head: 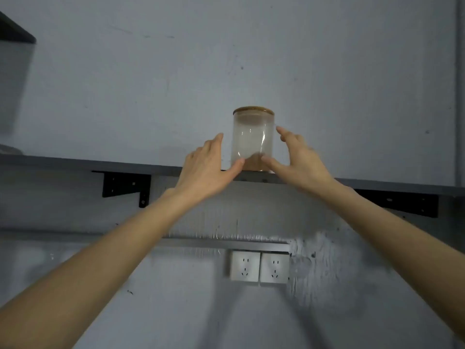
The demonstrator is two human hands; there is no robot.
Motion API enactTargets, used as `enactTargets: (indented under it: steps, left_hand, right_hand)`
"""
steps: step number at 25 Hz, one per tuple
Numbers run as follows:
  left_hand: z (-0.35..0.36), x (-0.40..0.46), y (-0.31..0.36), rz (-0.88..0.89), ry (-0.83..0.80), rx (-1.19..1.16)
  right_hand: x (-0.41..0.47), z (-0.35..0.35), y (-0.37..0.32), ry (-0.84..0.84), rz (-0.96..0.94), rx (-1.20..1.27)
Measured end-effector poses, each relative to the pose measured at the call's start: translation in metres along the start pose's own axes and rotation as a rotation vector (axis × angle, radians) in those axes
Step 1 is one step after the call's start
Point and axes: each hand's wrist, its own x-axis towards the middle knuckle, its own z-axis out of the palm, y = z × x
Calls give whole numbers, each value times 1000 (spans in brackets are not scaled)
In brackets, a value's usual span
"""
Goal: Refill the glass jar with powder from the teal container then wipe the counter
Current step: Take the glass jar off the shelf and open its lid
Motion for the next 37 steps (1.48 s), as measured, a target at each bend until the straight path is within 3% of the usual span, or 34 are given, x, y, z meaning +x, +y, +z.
enactTargets:
  steps: [8, 13, 22, 32, 37]
  left_hand:
    - [17, 32, 5, 23, -101, 69]
    - [27, 35, 8, -29, -126, 41]
    - [16, 28, 12, 19, -143, -144]
    - [-11, -19, 31, 15, 67, -538]
    - [-16, -63, 34, 21, 99, -589]
  right_hand:
    - [45, 22, -2, -46, 324, 380]
    - [53, 32, 3, -84, 368, 573]
    - [42, 19, -1, -17, 347, 580]
    - [-1, -12, -29, 117, 133, 642]
    - [-43, -8, -35, 87, 56, 616]
